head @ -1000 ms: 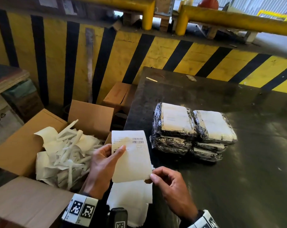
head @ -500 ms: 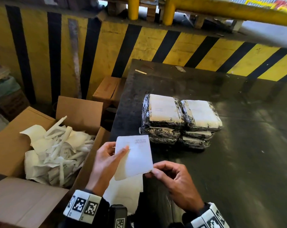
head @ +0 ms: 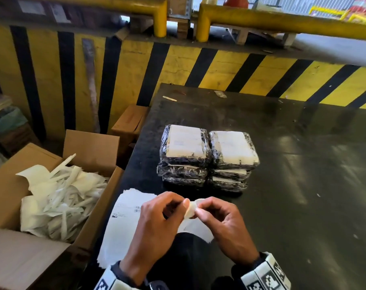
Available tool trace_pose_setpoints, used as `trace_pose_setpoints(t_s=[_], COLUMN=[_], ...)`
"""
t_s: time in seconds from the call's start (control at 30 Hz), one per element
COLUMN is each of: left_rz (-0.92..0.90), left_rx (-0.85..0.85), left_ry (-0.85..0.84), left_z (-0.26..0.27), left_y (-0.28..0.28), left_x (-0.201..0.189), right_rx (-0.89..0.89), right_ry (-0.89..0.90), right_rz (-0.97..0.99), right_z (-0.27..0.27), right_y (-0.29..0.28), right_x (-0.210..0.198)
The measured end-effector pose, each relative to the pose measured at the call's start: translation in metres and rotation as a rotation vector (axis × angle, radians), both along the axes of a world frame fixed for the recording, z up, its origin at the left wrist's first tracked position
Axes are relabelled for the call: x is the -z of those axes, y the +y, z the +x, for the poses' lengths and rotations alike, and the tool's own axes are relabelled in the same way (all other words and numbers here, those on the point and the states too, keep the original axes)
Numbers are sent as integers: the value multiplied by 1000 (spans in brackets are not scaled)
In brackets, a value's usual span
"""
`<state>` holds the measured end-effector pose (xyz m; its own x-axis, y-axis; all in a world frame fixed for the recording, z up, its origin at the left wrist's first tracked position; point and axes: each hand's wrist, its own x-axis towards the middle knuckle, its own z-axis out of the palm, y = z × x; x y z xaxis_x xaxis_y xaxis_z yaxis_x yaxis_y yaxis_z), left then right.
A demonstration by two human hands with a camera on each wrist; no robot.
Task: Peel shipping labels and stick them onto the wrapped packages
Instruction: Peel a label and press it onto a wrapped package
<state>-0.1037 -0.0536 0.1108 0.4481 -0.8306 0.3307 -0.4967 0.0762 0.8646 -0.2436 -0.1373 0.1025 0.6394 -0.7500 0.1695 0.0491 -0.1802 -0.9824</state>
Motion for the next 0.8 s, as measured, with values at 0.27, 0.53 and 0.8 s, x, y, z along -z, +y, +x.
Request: trace_pose_setpoints(t_s=[0.27,0.53,0.8], left_rz=[16,67,-121], left_rx=[-276,-630,-1026], left_ry=[378,462,515], left_z=[7,35,48], left_y=[-7,47,68], left_x=[11,32,51], right_rx=[52,63,359], right_ry=[-72,-96,-187], right_rz=[90,136,233], right_z=[-65,-90,-59], right_y=[-39,-75,-84], right_x=[-4,2,13])
